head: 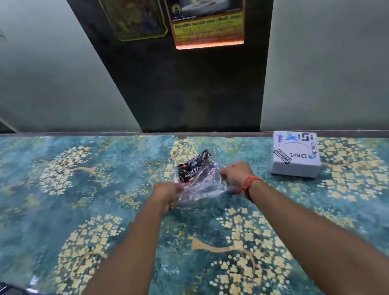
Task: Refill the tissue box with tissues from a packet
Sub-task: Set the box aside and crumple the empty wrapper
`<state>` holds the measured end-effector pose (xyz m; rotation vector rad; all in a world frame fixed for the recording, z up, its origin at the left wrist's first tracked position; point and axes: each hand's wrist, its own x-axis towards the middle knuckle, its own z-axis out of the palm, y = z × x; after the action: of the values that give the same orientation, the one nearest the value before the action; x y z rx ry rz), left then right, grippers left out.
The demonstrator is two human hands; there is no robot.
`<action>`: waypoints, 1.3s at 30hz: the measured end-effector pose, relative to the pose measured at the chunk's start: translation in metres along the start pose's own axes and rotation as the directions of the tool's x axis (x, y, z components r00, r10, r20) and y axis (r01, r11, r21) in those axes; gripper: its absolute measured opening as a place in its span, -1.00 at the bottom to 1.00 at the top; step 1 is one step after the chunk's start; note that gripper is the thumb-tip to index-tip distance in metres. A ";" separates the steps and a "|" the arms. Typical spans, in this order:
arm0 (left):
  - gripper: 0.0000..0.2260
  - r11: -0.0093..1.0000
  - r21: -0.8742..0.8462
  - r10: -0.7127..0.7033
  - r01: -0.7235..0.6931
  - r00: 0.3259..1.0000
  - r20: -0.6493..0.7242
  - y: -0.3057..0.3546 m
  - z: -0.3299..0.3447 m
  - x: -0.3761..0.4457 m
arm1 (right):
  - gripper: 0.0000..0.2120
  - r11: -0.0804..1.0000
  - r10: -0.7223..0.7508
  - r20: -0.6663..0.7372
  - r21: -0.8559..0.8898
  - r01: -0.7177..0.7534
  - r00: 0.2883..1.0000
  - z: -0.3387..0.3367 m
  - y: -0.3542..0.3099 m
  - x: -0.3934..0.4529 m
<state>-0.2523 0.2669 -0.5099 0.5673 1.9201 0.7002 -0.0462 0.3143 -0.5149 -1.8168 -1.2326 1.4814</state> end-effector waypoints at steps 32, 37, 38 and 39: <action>-0.79 0.947 -0.315 0.185 -0.068 0.915 0.358 -0.163 0.010 -0.295 | -0.53 0.959 -0.049 0.042 0.281 0.035 0.998 -0.115 0.139 -0.317; -0.75 0.892 -0.428 0.195 0.146 0.730 0.655 -0.199 -0.020 -0.336 | -0.37 0.921 -0.163 -0.039 0.353 0.166 0.986 -0.109 0.158 -0.385; -0.82 0.868 -0.446 0.217 0.218 0.642 0.736 -0.204 -0.027 -0.343 | -0.37 0.915 -0.187 -0.026 0.358 0.184 0.982 -0.114 0.163 -0.397; -0.77 0.855 -0.433 0.213 0.285 0.567 0.795 -0.209 -0.031 -0.349 | -0.37 0.912 -0.196 -0.001 0.368 0.183 0.981 -0.120 0.168 -0.409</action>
<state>-0.1544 -0.1191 -0.4191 0.3860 0.7741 0.7084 0.1212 -0.0991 -0.4117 -1.3902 -1.0309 1.5199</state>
